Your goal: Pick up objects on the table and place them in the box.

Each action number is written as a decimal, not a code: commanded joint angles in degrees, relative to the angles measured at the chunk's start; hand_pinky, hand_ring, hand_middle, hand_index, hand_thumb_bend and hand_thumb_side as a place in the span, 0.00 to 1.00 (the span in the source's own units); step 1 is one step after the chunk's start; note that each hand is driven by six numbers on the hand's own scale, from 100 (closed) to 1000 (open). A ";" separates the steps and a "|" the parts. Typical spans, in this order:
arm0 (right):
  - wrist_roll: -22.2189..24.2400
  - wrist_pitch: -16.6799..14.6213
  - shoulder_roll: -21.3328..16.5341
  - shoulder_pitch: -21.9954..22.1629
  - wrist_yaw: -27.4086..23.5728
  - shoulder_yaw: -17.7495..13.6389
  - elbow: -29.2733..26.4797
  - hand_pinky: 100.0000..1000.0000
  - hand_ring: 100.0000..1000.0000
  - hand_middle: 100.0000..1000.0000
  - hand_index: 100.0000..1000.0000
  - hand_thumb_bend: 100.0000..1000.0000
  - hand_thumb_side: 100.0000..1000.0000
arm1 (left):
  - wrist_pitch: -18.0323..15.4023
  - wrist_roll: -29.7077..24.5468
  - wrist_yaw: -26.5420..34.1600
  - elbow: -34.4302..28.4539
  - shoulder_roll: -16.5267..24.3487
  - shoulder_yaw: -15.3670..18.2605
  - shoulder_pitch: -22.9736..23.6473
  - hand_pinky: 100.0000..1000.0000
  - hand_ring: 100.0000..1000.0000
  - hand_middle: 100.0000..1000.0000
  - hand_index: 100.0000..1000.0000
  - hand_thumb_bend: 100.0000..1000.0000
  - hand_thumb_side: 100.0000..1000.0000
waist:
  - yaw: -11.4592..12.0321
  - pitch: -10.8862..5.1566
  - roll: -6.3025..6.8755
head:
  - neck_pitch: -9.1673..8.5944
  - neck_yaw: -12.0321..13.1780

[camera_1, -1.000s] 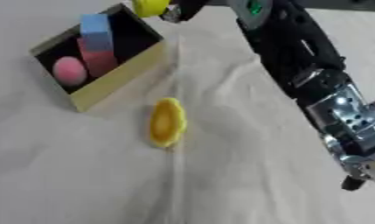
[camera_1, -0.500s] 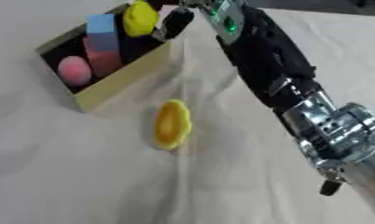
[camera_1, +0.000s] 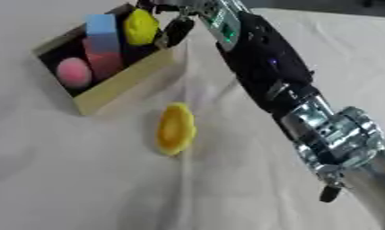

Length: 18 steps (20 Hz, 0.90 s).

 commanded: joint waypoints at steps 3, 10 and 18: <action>0.60 -1.07 -0.57 -1.71 1.40 -0.74 -0.75 0.89 0.92 0.78 0.87 0.39 0.14 | 0.11 -0.02 -0.02 -0.90 0.53 0.10 -0.29 0.65 0.76 0.62 0.78 0.46 0.47 | -0.20 -1.35 0.45 | 0.02 -0.13; -0.62 -1.20 -0.53 -1.73 2.29 -0.78 -0.96 0.88 0.92 0.77 0.86 0.41 0.13 | 0.15 -0.06 -0.02 -0.90 0.46 0.09 -0.15 0.65 0.76 0.62 0.78 0.46 0.47 | -0.31 -1.66 0.42 | -0.12 0.08; -4.01 -1.59 -4.04 -0.97 -2.89 -0.30 -8.25 0.87 0.90 0.74 0.85 0.32 0.12 | 0.28 0.16 -0.21 -0.90 0.86 0.34 0.64 0.65 0.76 0.62 0.78 0.46 0.47 | -1.06 -2.39 0.37 | 0.72 0.95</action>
